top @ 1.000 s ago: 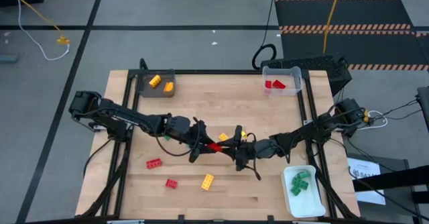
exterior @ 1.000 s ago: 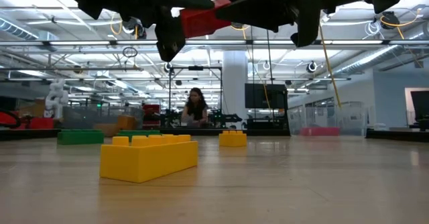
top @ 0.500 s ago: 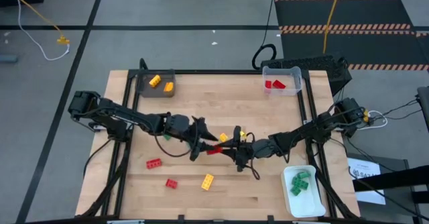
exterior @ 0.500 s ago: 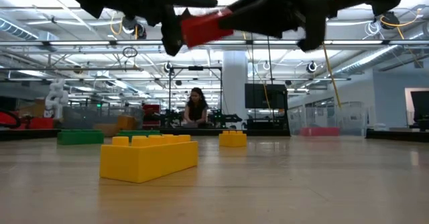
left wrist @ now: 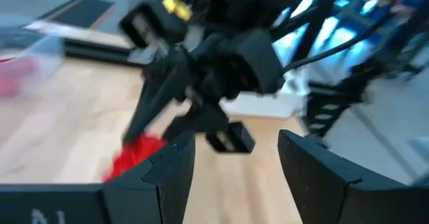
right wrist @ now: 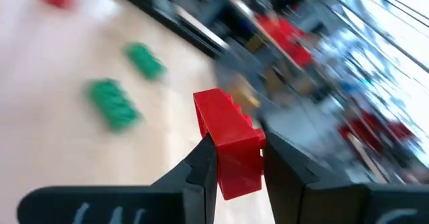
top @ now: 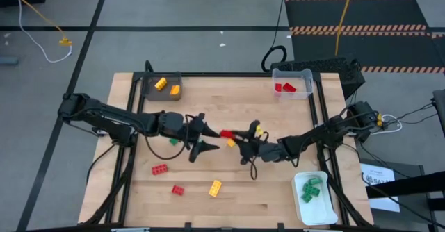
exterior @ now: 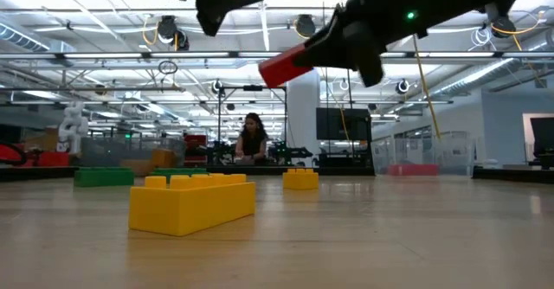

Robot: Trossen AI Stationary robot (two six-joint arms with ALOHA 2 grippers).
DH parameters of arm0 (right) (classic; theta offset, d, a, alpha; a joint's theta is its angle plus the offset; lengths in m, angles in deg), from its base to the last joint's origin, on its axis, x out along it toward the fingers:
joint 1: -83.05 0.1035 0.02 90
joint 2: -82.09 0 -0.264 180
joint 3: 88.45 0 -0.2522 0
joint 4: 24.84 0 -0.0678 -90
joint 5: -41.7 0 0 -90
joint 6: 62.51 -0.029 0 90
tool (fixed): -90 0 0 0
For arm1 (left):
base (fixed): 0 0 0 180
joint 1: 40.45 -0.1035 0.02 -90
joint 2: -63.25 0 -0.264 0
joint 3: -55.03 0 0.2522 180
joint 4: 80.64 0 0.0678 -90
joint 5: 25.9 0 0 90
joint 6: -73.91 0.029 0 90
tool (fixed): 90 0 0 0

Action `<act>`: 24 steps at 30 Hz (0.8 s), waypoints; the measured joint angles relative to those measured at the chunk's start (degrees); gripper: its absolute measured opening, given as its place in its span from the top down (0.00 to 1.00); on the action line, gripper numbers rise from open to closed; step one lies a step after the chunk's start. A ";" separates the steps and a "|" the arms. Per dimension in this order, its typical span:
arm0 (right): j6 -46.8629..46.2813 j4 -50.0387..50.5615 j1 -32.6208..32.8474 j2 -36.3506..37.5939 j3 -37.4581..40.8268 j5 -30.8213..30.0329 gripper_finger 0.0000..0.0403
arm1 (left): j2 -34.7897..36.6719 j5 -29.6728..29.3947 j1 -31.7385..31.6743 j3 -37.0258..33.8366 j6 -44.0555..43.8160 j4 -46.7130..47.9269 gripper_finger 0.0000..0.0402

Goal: Sort & place blocks by color
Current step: Put the red gamepiece into the transparent bin

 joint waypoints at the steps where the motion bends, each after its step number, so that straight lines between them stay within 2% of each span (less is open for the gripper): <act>1: -0.06 -0.06 -0.73 0.00 0.00 -1.56 0.81 | 0.49 -1.16 0.00 0.00 0.38 1.21 0.46; 4: 0.08 0.69 -3.75 0.62 0.00 -4.15 0.81 | 0.73 -5.34 0.04 0.00 1.52 1.94 0.46; 7: -1.86 4.33 -8.21 3.21 0.02 -3.71 0.81 | 1.29 -9.00 0.71 -0.02 3.81 4.67 0.46; 11: -9.24 12.67 -15.73 8.98 0.04 3.91 0.81 | 2.27 -13.84 1.26 -0.07 5.39 8.92 0.46; 17: -12.38 23.07 -26.13 17.58 0.02 7.96 0.81 | 4.83 -14.91 1.51 -0.04 5.84 11.18 0.46; 24: -22.52 44.59 -40.74 27.48 -2.73 7.83 0.81 | 5.99 -14.91 2.78 -0.02 5.81 16.97 0.46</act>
